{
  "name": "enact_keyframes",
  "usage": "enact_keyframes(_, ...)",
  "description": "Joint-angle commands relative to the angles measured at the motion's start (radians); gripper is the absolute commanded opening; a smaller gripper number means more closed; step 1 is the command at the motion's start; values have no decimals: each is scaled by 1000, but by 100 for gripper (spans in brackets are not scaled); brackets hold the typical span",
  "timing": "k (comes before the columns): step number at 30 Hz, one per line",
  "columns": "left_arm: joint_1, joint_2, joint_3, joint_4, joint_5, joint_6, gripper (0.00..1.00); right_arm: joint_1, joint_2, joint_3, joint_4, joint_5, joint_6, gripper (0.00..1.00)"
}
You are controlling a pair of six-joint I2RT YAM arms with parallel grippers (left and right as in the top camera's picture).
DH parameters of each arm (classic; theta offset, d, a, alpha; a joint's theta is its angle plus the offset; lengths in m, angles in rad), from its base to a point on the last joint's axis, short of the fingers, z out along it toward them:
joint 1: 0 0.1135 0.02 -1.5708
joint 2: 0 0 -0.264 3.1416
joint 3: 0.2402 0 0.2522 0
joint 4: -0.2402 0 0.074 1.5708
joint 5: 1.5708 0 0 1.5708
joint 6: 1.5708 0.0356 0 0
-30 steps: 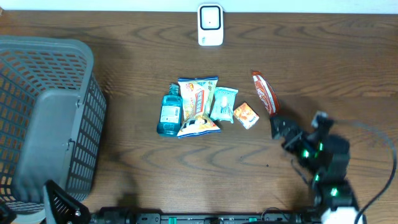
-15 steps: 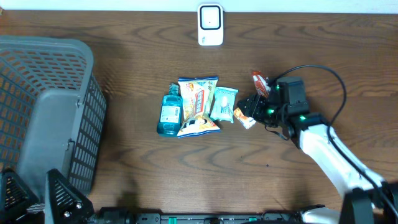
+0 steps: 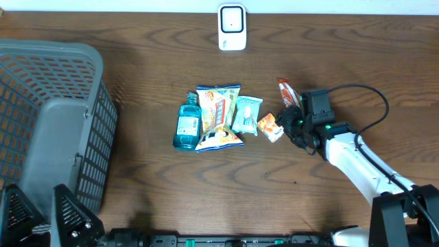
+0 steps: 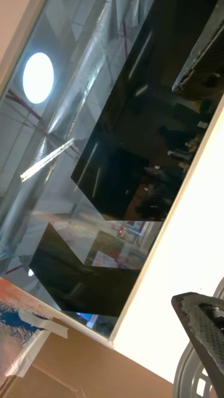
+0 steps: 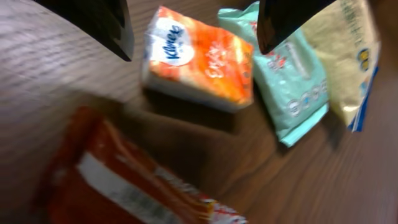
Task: Scan the item barcode
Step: 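Reach the right gripper to the orange pack and grasp it, then lift the orange pack and bring it up to the white scanner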
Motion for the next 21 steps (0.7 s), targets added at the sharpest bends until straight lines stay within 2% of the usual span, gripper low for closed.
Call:
enact_keyframes(1,0,-8,3,3,-6,-10,98,23,42,12,-9,62,69,55)
enact_keyframes(6,0,-8,3,-3,-6,-9,98,50,134,12,7,61,100,55)
enact_keyframes(8,0,-8,3,-3,-6,-9,98,55,180,12,26,61,101,52)
enact_keyframes(10,0,-8,3,-3,-6,-9,98,55,224,12,33,63,101,34)
enact_keyframes(11,0,-8,3,-3,-6,-9,98,54,241,12,31,63,101,9)
enact_keyframes(12,0,-8,3,-3,-6,-9,98,54,250,12,26,62,101,1)
enact_keyframes(17,0,-8,3,-3,-6,-9,98,45,222,14,-2,8,77,1)
enact_keyframes(21,0,-8,3,-3,-5,-10,98,12,95,19,-11,-116,-8,1)
